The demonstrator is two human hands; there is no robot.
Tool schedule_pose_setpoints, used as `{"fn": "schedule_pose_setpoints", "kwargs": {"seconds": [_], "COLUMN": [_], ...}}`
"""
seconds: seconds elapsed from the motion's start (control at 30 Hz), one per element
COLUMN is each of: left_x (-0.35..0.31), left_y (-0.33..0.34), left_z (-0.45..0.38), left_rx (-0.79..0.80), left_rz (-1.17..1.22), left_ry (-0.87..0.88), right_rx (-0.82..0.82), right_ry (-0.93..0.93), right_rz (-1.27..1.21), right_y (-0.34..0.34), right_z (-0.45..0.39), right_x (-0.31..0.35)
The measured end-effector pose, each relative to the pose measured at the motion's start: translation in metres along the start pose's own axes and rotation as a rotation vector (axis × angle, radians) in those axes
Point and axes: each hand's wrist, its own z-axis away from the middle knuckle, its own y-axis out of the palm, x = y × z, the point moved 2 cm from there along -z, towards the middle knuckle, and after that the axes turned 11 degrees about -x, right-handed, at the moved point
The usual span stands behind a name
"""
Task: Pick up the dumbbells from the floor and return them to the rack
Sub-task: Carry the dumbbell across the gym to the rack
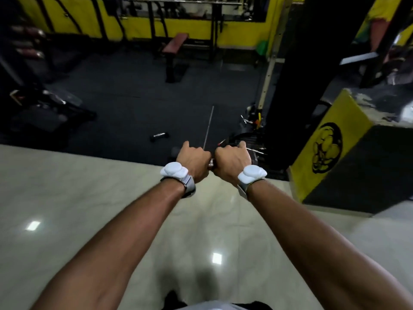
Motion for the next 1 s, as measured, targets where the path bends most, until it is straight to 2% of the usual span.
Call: {"fn": "schedule_pose_setpoints", "kwargs": {"seconds": [0.33,0.47,0.77,1.0], "left_x": [0.191,0.268,0.418,0.525], "left_y": [0.049,0.084,0.134,0.147], "left_z": [0.065,0.090,0.090,0.076], "left_rx": [0.015,0.071,0.196,0.263], "left_rz": [-0.033,-0.022,-0.146,-0.143], "left_ry": [-0.163,-0.296,-0.497,-0.687], "right_rx": [0.006,0.038,0.033,0.029], "right_ry": [-0.144,-0.278,-0.496,-0.680], "right_rz": [-0.057,-0.096,-0.209,-0.268], "right_y": [0.019,0.034,0.081,0.082], "right_z": [-0.110,-0.156,-0.288,-0.398], "right_x": [0.182,0.260,0.378,0.454]}}
